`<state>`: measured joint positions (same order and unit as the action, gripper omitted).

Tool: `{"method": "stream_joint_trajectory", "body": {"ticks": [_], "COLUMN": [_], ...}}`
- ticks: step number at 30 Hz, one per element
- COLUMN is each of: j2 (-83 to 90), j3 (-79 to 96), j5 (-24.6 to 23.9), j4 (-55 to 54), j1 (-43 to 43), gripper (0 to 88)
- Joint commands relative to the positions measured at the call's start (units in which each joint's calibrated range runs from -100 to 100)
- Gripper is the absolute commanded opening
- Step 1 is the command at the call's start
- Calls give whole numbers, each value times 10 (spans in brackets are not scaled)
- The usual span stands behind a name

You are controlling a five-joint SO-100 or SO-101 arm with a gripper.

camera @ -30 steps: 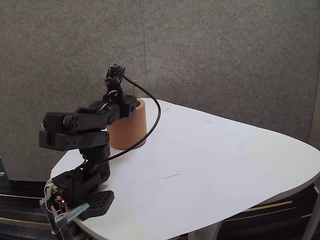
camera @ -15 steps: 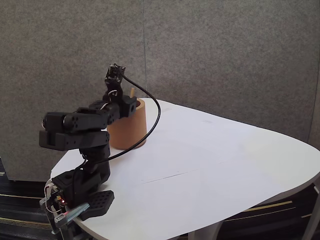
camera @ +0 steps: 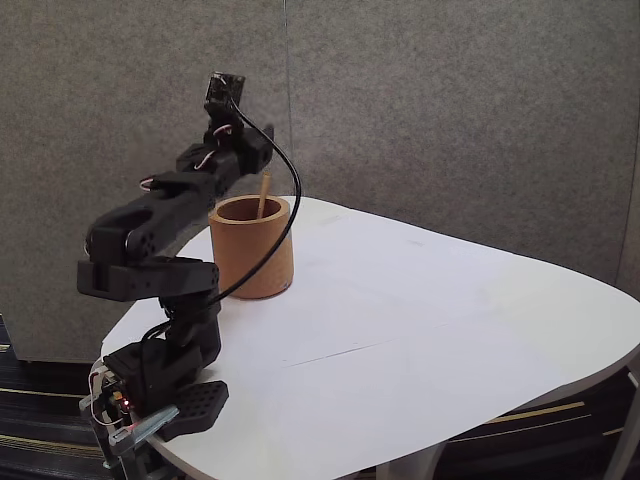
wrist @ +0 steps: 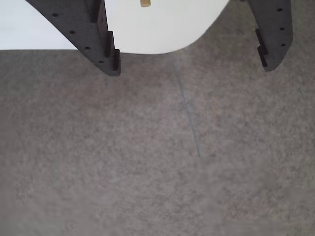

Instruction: Grab the pen and put it in the pen holder.

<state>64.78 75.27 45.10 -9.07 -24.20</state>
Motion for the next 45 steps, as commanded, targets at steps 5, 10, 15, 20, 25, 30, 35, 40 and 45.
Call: {"method": "stream_joint_trajectory", "body": {"ticks": [5,10,15,20,25,30,35,40,45], "j2": [6,6,6,79,228,297,299,300,300], "j3": [-180,-175,-173,-124,26,98,157,191,216], "j5": [-153,-258,-358,-429,-434,-435,-435,-435,-436], "j4": [282,401,577,655,658,659,663,664,698], "j1": [90,126,146,146,159,164,164,164,164], "gripper": [407,407,407,407,406,406,406,406,406]}}
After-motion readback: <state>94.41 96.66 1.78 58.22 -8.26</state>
